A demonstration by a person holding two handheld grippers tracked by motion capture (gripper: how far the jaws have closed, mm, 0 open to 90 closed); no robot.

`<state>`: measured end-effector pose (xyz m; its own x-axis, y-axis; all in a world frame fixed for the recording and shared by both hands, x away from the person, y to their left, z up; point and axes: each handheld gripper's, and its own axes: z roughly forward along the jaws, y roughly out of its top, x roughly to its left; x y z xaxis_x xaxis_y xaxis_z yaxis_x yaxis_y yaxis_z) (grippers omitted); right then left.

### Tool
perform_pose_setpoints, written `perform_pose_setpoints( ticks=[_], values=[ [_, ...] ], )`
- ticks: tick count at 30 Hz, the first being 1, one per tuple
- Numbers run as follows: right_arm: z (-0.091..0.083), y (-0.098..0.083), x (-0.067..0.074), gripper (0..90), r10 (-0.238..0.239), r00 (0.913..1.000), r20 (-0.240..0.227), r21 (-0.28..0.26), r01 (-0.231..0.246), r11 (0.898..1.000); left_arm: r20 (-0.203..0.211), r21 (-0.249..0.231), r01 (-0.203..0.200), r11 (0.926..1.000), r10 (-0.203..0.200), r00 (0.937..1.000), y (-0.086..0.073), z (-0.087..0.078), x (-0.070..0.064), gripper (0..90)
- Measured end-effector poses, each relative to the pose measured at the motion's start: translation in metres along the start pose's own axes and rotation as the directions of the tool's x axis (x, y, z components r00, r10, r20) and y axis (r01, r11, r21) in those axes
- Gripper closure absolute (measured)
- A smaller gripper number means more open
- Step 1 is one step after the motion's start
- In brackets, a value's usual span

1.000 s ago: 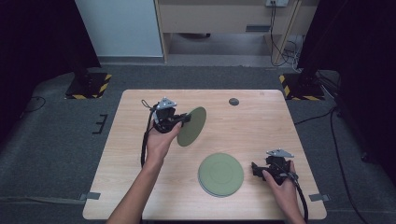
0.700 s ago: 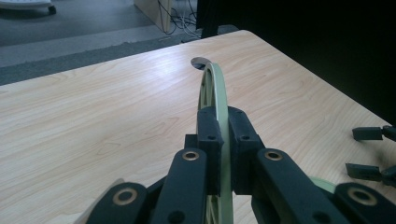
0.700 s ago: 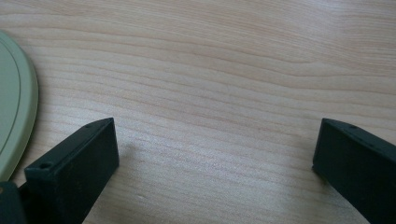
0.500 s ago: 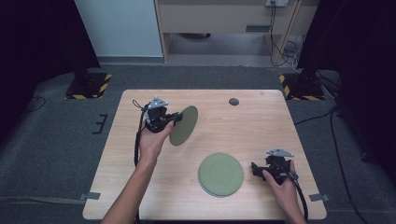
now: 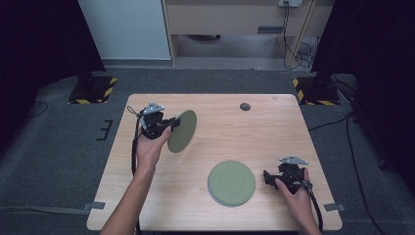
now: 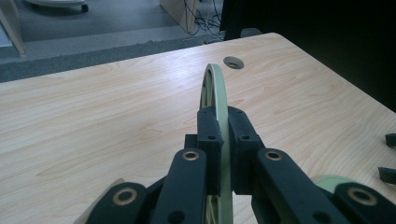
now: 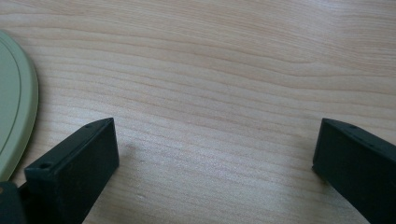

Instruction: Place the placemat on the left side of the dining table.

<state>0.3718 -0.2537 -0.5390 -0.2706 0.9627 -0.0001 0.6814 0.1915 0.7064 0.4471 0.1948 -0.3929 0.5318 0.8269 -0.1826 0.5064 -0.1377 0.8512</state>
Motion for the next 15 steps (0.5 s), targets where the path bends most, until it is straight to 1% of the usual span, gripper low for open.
perform_pose_setpoints(
  ticks=[12, 15],
  values=[
    [0.000, 0.000, 0.000, 0.7, 0.000, 1.0000, 0.000, 0.000, 0.000, 1.000, -0.026, 0.001, 0.029, 0.9996, -0.029, 0.9993, -0.006, -0.004, 0.014, 85.1],
    [0.000, 0.000, 0.000, 0.6, 0.000, 1.0000, 0.000, 0.000, 0.000, 1.000, -0.030, 0.004, 0.030, 0.9995, -0.030, 0.9991, -0.009, -0.004, 0.016, 85.1]
  ],
)
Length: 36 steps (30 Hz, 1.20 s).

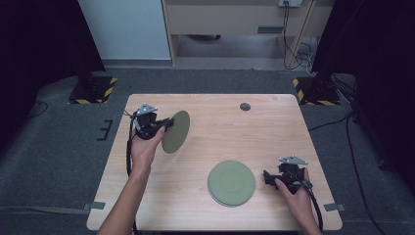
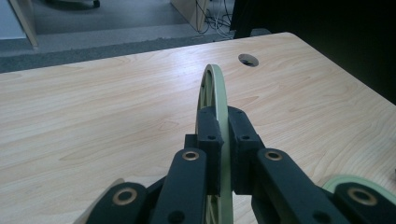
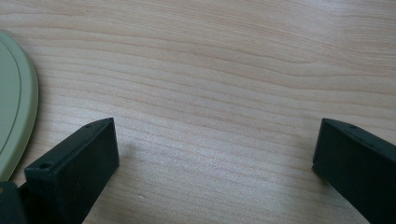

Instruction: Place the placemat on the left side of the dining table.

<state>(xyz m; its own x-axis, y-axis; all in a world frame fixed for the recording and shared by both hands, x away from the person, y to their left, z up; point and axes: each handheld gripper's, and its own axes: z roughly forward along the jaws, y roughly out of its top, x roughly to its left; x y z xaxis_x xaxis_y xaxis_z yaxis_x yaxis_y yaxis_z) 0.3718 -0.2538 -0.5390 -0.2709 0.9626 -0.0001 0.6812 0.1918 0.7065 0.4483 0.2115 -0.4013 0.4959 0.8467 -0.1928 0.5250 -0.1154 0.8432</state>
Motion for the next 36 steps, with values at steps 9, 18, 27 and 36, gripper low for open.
perform_pose_setpoints(
  ticks=[9, 18, 27, 36],
  values=[
    [0.000, 0.000, 0.000, 0.6, 0.000, 1.0000, 0.000, 0.000, 0.000, 1.000, 0.010, 0.005, 0.012, 0.9999, -0.012, 0.9999, -0.007, 0.000, 0.004, 85.1],
    [0.000, 0.000, 0.000, 0.6, 0.000, 1.0000, 0.000, 0.000, 0.000, 1.000, -0.004, 0.019, 0.005, 0.9998, -0.005, 1.0000, -0.012, 0.002, 0.008, 85.1],
    [0.000, 0.000, 0.000, 0.6, 0.000, 1.0000, 0.000, 0.000, 0.000, 1.000, -0.004, 0.013, 0.027, 0.9995, -0.027, 0.9996, -0.018, 0.001, 0.016, 85.1],
    [0.000, 0.000, 0.000, 0.6, 0.000, 1.0000, 0.000, 0.000, 0.000, 1.000, -0.031, 0.014, 0.038, 0.9992, -0.038, 0.9988, -0.021, -0.005, 0.027, 85.1]
  ],
)
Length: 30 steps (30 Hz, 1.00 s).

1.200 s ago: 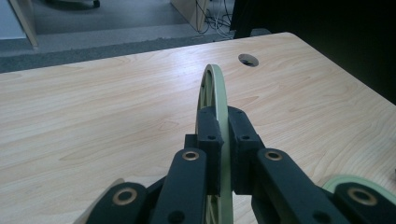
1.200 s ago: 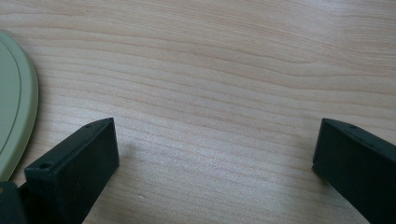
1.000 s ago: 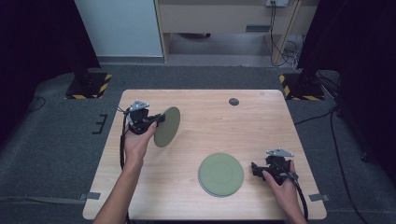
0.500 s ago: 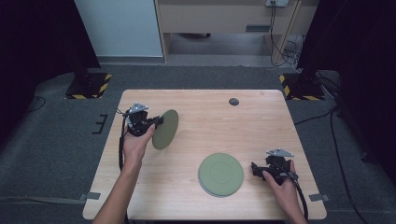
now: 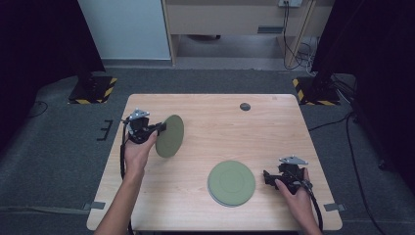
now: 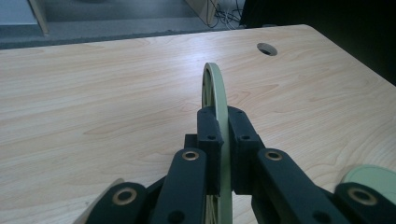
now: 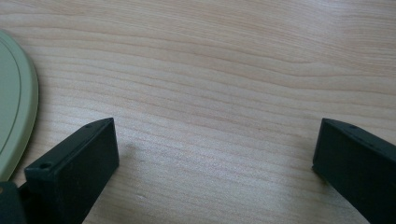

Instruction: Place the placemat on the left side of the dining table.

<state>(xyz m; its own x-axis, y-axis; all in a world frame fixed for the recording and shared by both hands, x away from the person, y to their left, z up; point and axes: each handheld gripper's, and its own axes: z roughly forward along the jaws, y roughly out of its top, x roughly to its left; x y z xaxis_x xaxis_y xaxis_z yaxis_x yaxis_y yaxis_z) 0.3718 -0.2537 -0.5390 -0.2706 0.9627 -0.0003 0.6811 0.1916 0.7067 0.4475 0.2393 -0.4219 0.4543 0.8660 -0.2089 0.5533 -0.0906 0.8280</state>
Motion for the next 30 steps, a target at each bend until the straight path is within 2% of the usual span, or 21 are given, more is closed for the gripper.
perform_pose_setpoints(
  ticks=[22, 30],
  values=[
    [0.000, 0.000, 0.000, 0.7, 0.000, 1.0000, 0.000, 0.000, 0.000, 1.000, -0.042, 0.007, 0.022, 0.9997, -0.022, 0.9989, -0.009, -0.007, 0.022, 85.0],
    [0.000, 0.000, 0.000, 0.7, -0.002, 1.0000, -0.003, 0.000, 0.002, 1.000, -0.052, 0.007, 0.051, 0.9987, -0.051, 0.9974, -0.017, -0.011, 0.036, 85.1]
  ],
)
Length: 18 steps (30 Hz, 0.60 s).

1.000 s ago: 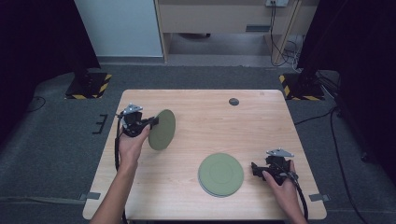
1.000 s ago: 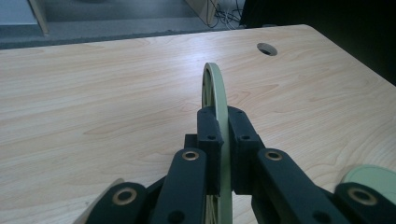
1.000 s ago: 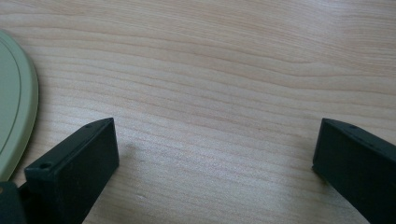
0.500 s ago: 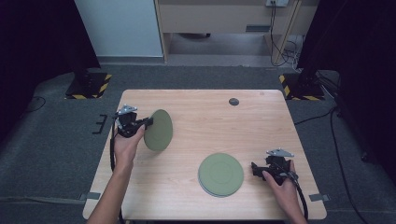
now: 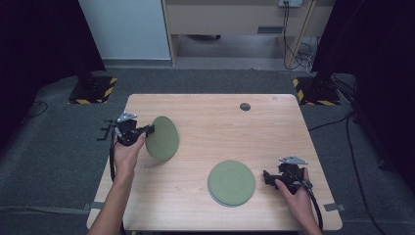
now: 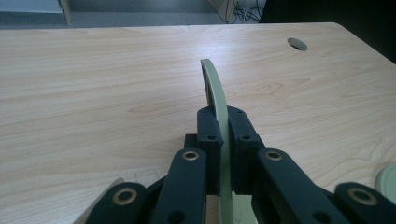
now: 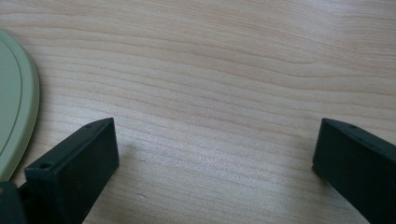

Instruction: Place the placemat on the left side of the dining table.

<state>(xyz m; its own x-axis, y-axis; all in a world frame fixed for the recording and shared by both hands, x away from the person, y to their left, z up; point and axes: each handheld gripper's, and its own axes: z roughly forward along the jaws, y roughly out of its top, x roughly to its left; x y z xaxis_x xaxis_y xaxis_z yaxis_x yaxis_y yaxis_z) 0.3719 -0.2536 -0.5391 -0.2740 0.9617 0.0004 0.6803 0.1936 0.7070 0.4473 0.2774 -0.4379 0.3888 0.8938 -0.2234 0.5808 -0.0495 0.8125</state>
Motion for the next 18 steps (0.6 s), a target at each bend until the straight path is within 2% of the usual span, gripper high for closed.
perform_pose_setpoints(
  ticks=[7, 9, 18],
  values=[
    [0.000, 0.000, 0.000, 0.9, -0.004, 1.0000, -0.001, -0.001, 0.004, 1.000, -0.016, 0.002, 0.024, 0.9997, -0.024, 0.9996, -0.010, 0.001, 0.015, 85.1],
    [0.000, 0.000, 0.000, 0.8, -0.005, 1.0000, -0.002, -0.001, 0.005, 1.000, -0.026, 0.013, 0.039, 0.9992, -0.039, 0.9989, -0.016, 0.000, 0.023, 85.0],
    [0.000, 0.000, 0.000, 0.8, -0.005, 1.0000, -0.002, -0.001, 0.005, 1.000, -0.052, 0.034, 0.053, 0.9980, -0.052, 0.9973, -0.028, 0.002, 0.040, 85.0]
  ],
)
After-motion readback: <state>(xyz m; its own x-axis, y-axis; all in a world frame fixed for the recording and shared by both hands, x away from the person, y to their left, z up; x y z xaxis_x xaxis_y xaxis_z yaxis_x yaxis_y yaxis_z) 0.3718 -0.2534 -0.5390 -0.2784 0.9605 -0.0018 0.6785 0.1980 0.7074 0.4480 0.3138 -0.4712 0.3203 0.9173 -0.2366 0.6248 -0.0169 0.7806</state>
